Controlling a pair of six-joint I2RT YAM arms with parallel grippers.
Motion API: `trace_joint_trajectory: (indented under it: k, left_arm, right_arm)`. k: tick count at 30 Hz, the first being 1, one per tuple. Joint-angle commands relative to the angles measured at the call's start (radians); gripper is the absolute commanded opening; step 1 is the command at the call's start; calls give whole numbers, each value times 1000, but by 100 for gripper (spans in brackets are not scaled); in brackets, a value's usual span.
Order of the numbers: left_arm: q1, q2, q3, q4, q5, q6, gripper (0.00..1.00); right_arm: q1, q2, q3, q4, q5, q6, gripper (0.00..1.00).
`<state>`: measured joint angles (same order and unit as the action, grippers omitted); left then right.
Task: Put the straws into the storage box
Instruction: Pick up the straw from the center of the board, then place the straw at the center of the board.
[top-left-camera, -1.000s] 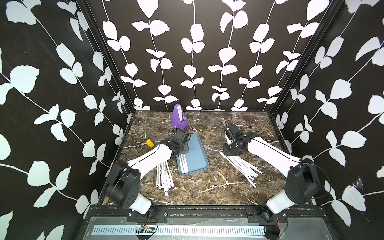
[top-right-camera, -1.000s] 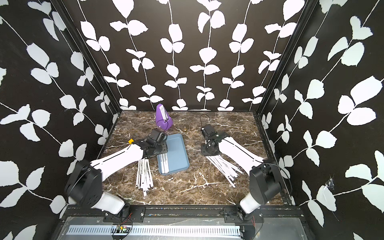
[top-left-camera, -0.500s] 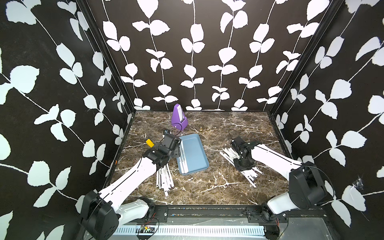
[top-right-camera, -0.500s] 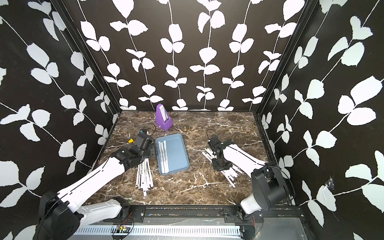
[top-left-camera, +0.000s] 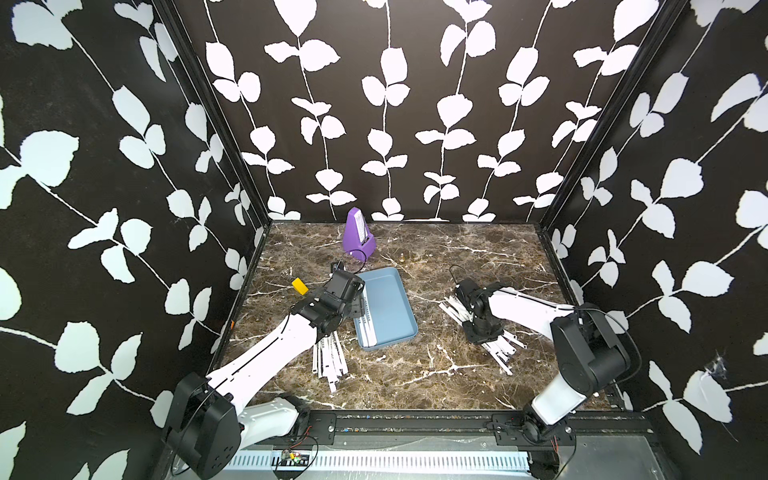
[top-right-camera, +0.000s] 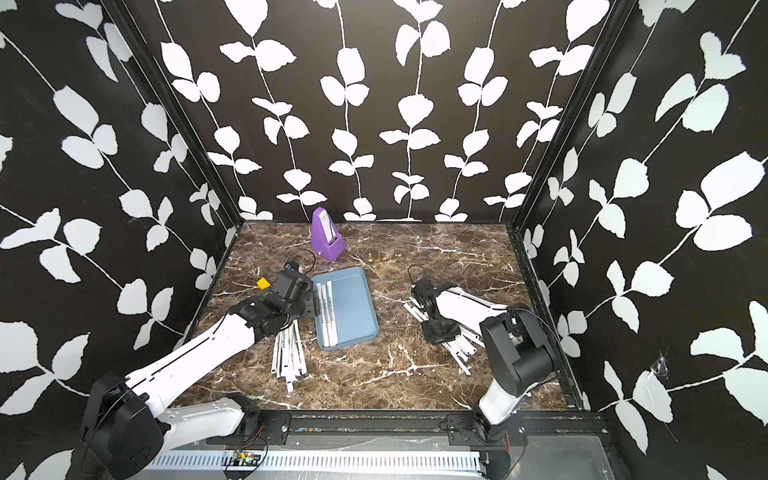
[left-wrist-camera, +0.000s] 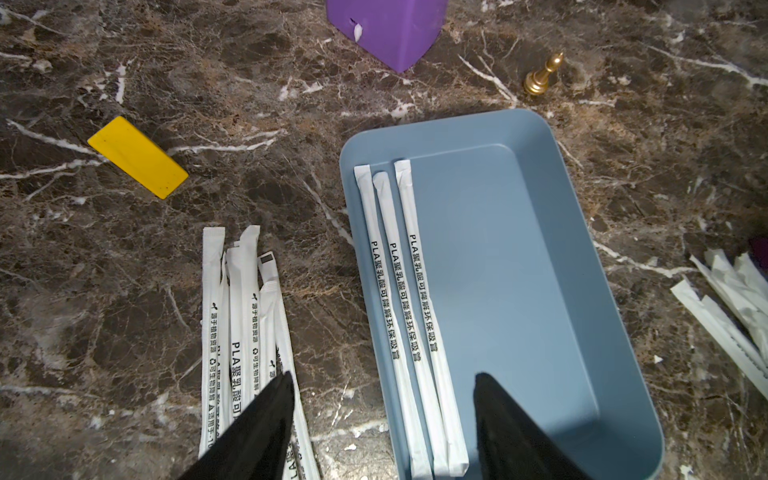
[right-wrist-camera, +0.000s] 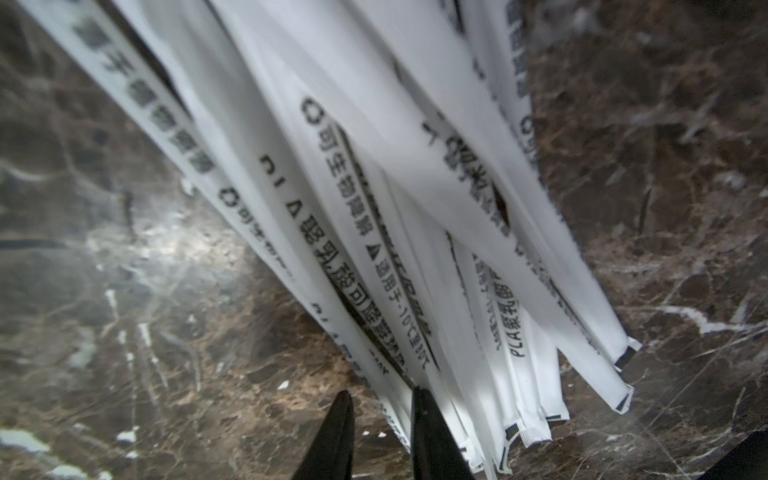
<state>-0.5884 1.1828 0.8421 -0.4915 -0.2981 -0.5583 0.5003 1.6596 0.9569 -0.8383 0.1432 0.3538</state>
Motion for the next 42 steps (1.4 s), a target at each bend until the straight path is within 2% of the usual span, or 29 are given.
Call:
trace_joint_trajectory:
  k: [1,4,9,12,15,18,20,23,27,30,37,42]
  left_arm:
    - [-5,-6,-15,23,12,-9,70]
    - [-4,1,-18,31,20,-12,70]
    - [-4,-3,-20,31,17,-8,70]
    - [-5,-3,-20,27,8,-3,70]
    - [-4,-5,-24,27,2,1,70]
    - [-4,1,-35,45,5,0,70]
    - [-4,7,-36,51,13,-5,70]
    - [-3,5,-38,49,18,-11,70]
    - [-4,-15,-58,51,11,-9,70]
    - [-4,-23,-63,50,10,-6,70]
    - [-3,-13,-71,79,26,-14,70]
    - [-4,-9,-69,79,29,-9,69]
  right_arm:
    - [3,9,-27,8,46,-16,24]
    - [3,0,-32,4,43,-18,17]
    - [29,-48,-7,-50,3,-33,12]
    - [43,-95,24,-82,-91,-44,10]
    - [53,-111,55,-80,-241,-53,8]
    - [73,-73,66,19,-451,-13,9]
    - [86,-20,55,155,-564,73,9]
    - [92,32,33,352,-614,207,9]
    - [92,109,46,424,-552,264,9]
    - [93,127,64,350,-460,218,11]
    - [130,103,122,142,-213,88,28]
    - [180,70,162,74,-101,70,29]
